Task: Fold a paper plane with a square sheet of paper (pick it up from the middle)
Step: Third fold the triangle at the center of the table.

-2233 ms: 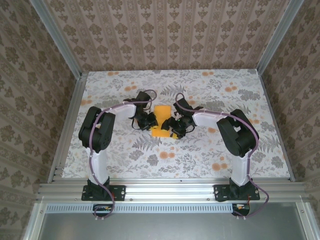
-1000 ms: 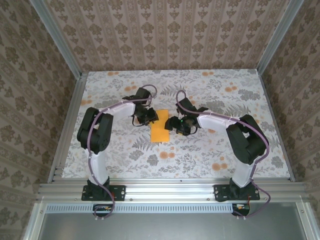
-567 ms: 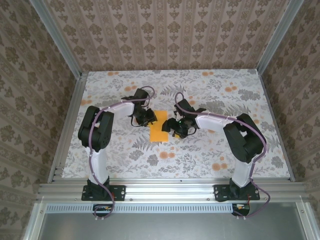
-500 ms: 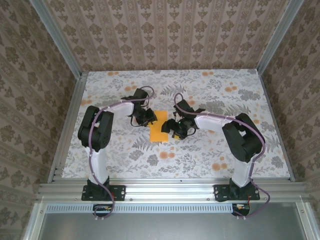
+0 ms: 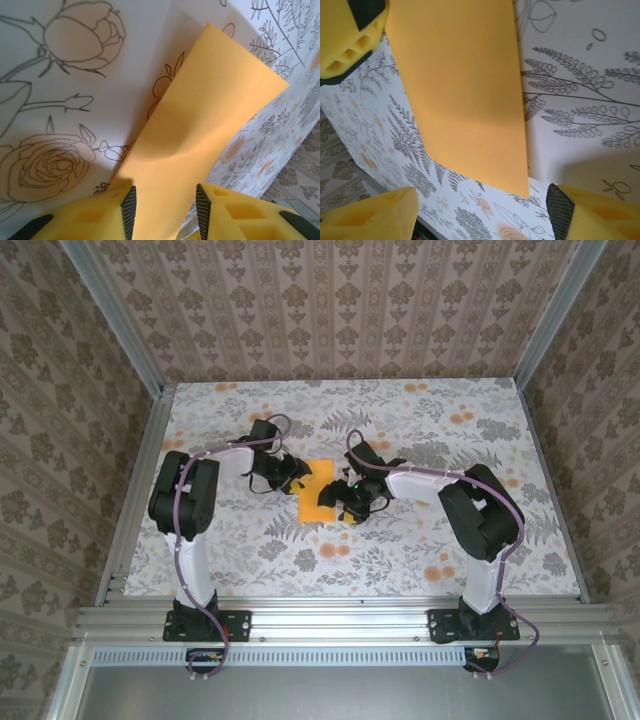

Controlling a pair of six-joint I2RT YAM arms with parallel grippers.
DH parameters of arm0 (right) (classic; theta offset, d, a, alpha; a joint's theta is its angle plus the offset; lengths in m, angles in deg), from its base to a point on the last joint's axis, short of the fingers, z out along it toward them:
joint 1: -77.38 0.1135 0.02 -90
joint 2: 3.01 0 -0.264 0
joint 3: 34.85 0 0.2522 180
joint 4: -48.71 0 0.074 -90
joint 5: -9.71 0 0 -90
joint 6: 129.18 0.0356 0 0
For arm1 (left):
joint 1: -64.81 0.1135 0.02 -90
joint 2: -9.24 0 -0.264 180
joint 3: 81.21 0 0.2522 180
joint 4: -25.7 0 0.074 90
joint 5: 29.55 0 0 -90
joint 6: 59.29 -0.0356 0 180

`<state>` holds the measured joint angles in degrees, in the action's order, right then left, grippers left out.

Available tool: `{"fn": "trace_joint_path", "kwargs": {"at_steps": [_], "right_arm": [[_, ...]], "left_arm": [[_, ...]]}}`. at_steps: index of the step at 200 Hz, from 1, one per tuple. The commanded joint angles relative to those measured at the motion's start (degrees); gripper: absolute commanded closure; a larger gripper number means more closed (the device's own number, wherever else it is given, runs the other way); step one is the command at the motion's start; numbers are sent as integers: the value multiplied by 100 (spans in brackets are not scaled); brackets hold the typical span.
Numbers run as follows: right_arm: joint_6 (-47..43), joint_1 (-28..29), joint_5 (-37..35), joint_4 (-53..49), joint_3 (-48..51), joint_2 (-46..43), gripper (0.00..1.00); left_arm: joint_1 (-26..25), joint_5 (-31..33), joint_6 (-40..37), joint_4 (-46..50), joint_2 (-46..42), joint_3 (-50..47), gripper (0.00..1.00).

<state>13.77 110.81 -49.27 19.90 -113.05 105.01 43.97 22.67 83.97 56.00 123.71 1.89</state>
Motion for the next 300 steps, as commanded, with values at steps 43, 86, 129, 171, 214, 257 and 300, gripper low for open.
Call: {"fn": "trace_joint_path", "kwargs": {"at_steps": [43, 86, 129, 171, 214, 257, 300], "right_arm": [[299, 41, 384, 212, -119, 314, 30], [569, 41, 663, 657, 31, 333, 31], [826, 41, 608, 1034, 206, 252, 42], [888, 34, 408, 1078, 426, -12, 55], [876, 24, 170, 816, 488, -215, 70], [890, 14, 106, 753, 350, -197, 87], [788, 23, 153, 777, 25, 5, 98]], "left_arm": [[82, 139, 159, 34, 127, -242, 58], [81, 131, 193, 25, 145, -248, 57], [80, 157, 194, 25, 132, -286, 57], [81, 174, 170, 24, 136, -325, 57], [81, 191, 143, 33, 123, -351, 57], [85, 192, 115, 32, 134, -360, 57], [72, 192, 80, 51, 162, -367, 57]]}}
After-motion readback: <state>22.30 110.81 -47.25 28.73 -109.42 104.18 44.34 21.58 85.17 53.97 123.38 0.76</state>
